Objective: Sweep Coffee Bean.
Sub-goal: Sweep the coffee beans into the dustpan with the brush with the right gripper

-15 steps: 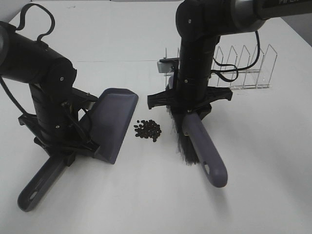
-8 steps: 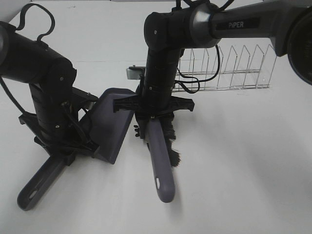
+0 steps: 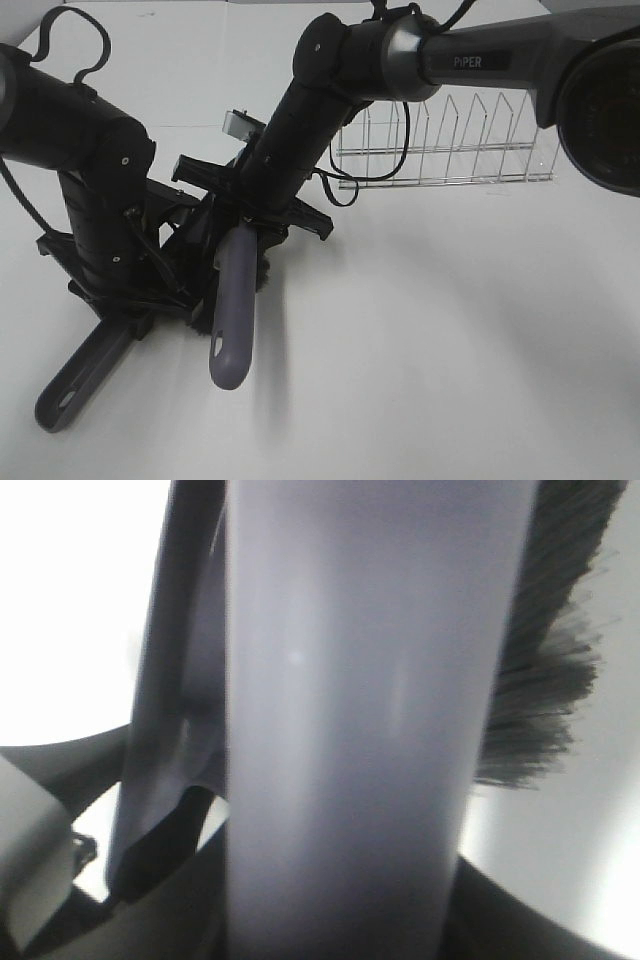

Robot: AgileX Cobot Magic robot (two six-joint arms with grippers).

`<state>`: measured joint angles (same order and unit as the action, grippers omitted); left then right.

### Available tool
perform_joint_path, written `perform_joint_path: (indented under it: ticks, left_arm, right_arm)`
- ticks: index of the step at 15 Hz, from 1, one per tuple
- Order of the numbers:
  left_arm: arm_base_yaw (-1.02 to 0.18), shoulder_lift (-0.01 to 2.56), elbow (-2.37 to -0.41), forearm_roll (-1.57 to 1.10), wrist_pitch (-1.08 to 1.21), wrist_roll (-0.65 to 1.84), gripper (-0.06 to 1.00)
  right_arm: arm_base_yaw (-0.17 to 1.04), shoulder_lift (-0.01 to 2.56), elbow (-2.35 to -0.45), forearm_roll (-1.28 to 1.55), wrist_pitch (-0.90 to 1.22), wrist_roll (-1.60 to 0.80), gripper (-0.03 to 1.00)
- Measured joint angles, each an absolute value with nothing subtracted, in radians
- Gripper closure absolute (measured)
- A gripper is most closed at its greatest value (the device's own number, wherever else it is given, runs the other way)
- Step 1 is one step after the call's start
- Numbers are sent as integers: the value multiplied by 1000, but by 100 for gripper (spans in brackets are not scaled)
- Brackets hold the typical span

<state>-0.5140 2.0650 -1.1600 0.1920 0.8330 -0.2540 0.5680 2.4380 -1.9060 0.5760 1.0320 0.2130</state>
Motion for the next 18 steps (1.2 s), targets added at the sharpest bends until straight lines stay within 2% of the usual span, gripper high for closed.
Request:
perform_joint_path:
  ticks: [6, 10, 18]
  left_arm:
    - [-514, 2065, -1160, 190, 833, -251, 61]
    - [-514, 2065, -1160, 177, 833, -244, 61]
    - [-514, 2065, -1160, 150, 833, -243, 61]
  right_arm:
    - [551, 2445, -1918, 638, 1062, 157, 67]
    - [528, 2445, -2021, 609, 1168, 140, 67]
    - [520, 2354, -2057, 203, 1220, 170, 67]
